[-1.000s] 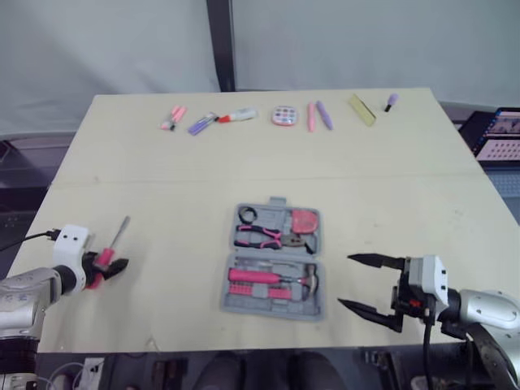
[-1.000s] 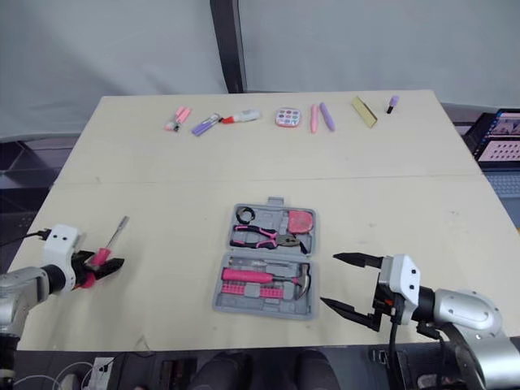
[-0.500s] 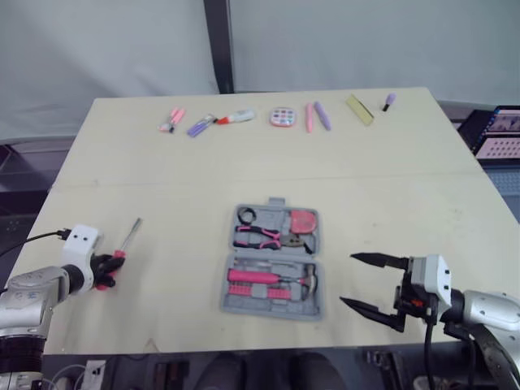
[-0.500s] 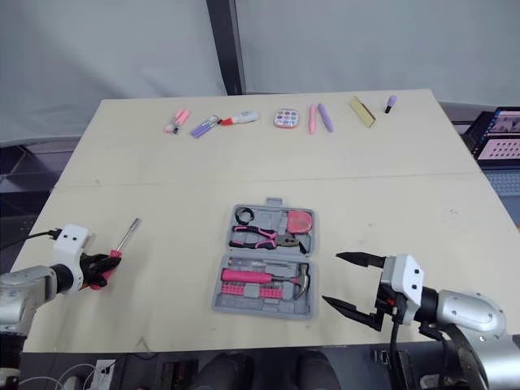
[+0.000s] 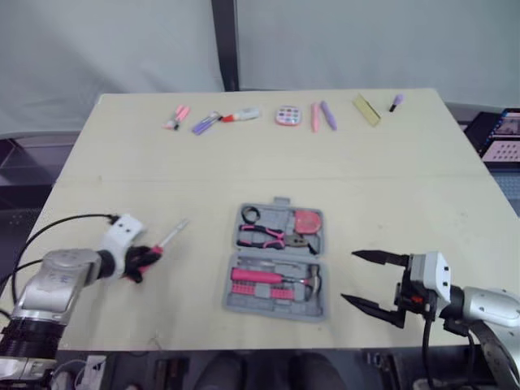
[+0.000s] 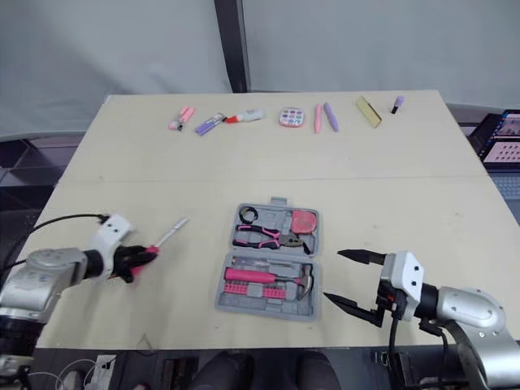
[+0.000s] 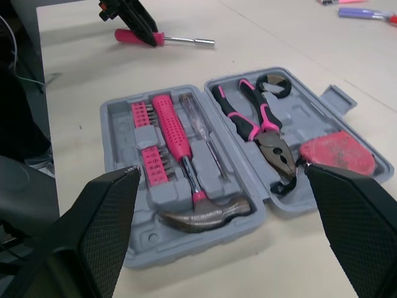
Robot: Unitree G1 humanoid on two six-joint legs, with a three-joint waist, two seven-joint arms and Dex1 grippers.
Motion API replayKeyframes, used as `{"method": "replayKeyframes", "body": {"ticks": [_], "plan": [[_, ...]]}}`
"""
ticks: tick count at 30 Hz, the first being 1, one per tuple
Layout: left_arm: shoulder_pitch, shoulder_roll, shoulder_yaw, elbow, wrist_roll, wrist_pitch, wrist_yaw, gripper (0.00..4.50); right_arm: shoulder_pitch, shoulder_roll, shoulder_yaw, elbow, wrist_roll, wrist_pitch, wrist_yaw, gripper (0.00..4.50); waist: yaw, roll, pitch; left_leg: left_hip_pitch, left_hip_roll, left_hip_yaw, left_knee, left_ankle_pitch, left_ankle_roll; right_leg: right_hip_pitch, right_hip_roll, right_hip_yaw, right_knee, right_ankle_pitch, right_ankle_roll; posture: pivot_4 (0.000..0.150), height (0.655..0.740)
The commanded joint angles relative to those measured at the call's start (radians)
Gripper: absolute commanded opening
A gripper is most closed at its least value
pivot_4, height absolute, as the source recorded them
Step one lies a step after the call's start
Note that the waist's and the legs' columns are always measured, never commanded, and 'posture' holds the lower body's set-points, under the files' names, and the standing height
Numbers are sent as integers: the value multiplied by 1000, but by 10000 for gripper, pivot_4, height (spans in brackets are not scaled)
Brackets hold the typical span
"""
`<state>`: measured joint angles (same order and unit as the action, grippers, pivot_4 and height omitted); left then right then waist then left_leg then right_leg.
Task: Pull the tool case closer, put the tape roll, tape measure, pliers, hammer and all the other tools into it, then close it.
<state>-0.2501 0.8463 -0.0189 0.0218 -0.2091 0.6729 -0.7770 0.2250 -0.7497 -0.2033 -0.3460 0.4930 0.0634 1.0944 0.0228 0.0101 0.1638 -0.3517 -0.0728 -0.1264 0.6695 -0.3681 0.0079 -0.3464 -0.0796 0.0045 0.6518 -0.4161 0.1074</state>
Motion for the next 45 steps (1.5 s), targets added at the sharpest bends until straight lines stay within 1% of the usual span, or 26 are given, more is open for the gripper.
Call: {"method": "replayKeyframes", "body": {"ticks": [1,3,6,9,12,16,20,23,28,34,45], "plan": [[-73,30,-71,-96,23,19,-65,5827,6,-6,-27,-2,5,-23,13,45000,-5,0,0,0,0,1,0,0,0,-2,0,0,3,0,0,1500,7400],[-113,42,-128,-136,46,8,-104,5827,12,-6,-30,0,5,-25,16,45000,-9,0,0,-1,0,2,0,0,0,-3,1,0,3,0,0,1500,7400],[-193,33,-210,-160,93,13,-123,5827,10,-10,-36,17,12,-26,26,45000,-10,0,0,-1,0,2,0,0,0,-3,1,0,4,0,0,1500,7400],[-267,-2,-262,-193,89,51,-153,5827,10,-19,-37,35,12,-36,44,45000,-8,-1,1,-1,0,2,1,0,0,-3,1,0,4,0,0,1500,7400],[-326,-31,-331,-241,111,65,-183,5827,7,-30,-46,57,17,-38,62,45000,-4,-2,1,-2,0,2,3,0,1,-3,1,0,5,0,0,1500,7400],[-393,-75,-423,-344,123,144,-201,5827,8,-43,-53,90,12,-44,86,45000,1,-3,2,-3,0,2,6,0,1,-3,1,0,5,0,0,1500,7400],[-412,-90,-500,-484,111,257,-215,5827,3,-44,-52,98,10,-42,93,45000,1,-3,2,-4,0,2,7,-1,2,-3,1,1,6,0,0,1500,7400],[-419,-98,-535,-535,107,307,-210,5827,2,-44,-50,100,9,-41,94,45000,2,-3,2,-4,0,2,8,-1,2,-2,2,1,6,0,0,1500,7400],[-474,-152,-610,-535,129,327,-193,5827,3,-42,-50,96,6,-41,92,45000,6,-4,2,-4,0,2,9,-1,3,-1,2,1,5,0,0,1500,7400],[-495,-150,-647,-534,110,353,-220,5827,17,-42,-57,80,8,-36,86,45000,6,-4,2,-4,0,1,11,-2,3,-1,2,1,5,0,0,1500,7400],[-432,-161,-713,-682,51,500,-174,5827,48,-48,-70,40,14,-16,78,45000,6,-4,2,-4,0,1,11,-2,4,0,2,1,5,0,0,1500,7400]]}}
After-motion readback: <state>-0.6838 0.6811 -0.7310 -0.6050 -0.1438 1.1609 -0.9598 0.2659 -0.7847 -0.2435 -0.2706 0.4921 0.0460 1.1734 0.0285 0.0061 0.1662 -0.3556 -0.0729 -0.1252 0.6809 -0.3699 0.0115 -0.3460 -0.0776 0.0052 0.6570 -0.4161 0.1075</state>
